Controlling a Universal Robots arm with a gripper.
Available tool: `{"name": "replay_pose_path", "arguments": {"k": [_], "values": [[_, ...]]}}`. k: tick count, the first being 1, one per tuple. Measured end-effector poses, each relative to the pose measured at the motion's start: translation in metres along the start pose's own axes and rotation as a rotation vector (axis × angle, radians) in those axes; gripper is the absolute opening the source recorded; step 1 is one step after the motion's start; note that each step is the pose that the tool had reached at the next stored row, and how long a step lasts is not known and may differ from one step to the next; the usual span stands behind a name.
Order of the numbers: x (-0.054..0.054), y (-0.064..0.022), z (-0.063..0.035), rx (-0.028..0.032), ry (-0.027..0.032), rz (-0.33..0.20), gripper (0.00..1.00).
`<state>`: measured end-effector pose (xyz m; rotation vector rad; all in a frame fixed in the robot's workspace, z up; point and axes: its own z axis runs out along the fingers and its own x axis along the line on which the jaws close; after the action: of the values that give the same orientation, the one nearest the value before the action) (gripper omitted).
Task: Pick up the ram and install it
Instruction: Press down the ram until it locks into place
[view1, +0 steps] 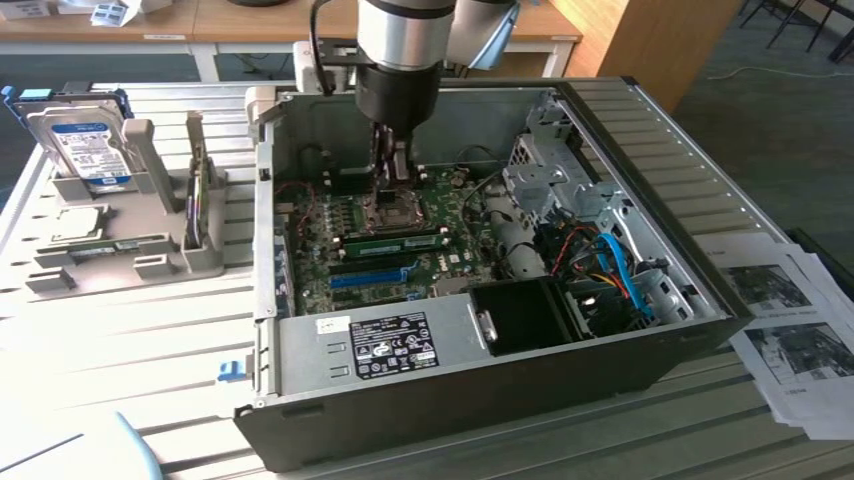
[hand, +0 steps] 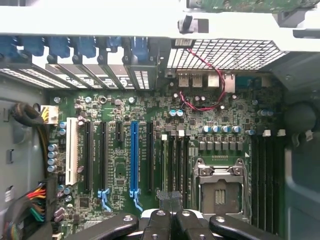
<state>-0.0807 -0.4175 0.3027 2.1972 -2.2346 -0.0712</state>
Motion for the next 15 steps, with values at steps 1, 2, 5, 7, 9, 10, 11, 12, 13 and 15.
{"name": "replay_pose_path", "arguments": {"k": [1, 2, 5, 7, 9, 10, 11, 12, 13, 15], "values": [[0.0, 0.0001, -0.0017, 0.0, 0.0, 0.0, 0.09], [-0.0001, 0.0001, -0.0032, 0.0, -0.0001, 0.0, 0.09], [-0.0002, 0.0003, -0.0082, -0.0001, 0.0, 0.0, 0.09], [-0.0003, 0.0003, -0.009, 0.0001, -0.0002, 0.0, 0.09], [-0.0002, 0.0003, -0.009, 0.0, -0.0001, 0.0, 0.09], [-0.0002, 0.0003, -0.009, 0.0, -0.0001, 0.0, 0.09], [-0.0003, 0.0003, -0.009, 0.0, -0.0001, 0.0, 0.09], [-0.0002, 0.0003, -0.0091, 0.0, 0.0, 0.0, 0.09], [-0.0002, 0.0002, -0.0091, 0.0, 0.0, 0.0, 0.09], [-0.0003, -0.0015, -0.0093, -0.0002, 0.0003, 0.0, 0.09]]}}
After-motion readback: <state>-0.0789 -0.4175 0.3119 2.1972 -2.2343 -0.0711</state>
